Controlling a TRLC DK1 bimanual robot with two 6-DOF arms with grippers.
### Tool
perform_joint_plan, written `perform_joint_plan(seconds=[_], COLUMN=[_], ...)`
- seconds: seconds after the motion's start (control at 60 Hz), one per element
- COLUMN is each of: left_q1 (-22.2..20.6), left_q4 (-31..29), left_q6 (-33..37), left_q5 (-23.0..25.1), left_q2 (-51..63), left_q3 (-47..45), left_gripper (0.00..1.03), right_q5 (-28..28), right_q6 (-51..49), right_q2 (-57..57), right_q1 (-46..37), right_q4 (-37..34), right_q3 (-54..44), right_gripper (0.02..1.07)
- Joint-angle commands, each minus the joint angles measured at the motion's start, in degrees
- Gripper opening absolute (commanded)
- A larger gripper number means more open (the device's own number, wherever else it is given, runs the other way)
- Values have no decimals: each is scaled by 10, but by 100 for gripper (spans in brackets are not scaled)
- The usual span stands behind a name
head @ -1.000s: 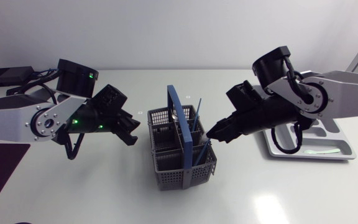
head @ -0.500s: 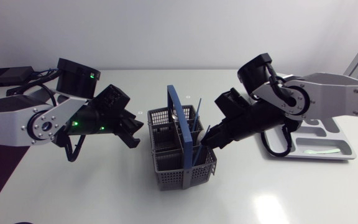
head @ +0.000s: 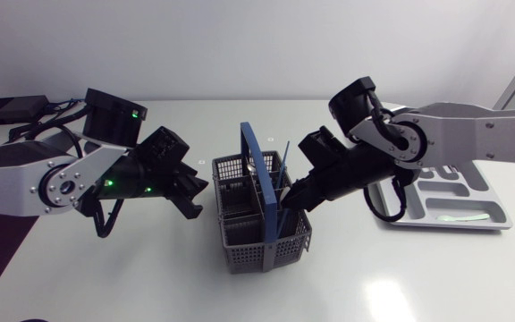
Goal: Unload the cutlery basket into the drawer organizer.
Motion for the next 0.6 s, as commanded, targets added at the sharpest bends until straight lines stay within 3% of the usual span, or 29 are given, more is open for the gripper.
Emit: perform_joint_plan(seconds=[0.0, 0.183, 0.583], left_q1=[-3, -3, -9], left_q4=[-2, -1, 0], left_q6=[-10, -10, -11], left_q5=[2, 2, 2], left_q2=[-9, -14, -22], left_q3=[-14, -21, -29], left_gripper=[46, 46, 46], right_q5=[17, 89, 81], right_q6=[5, -12, -24], right_q2=[4, -57, -212], right_q1=[9, 54, 26], right_q4=[3, 23, -50], right_q3=[5, -25, 18], right_gripper=[12, 10, 9])
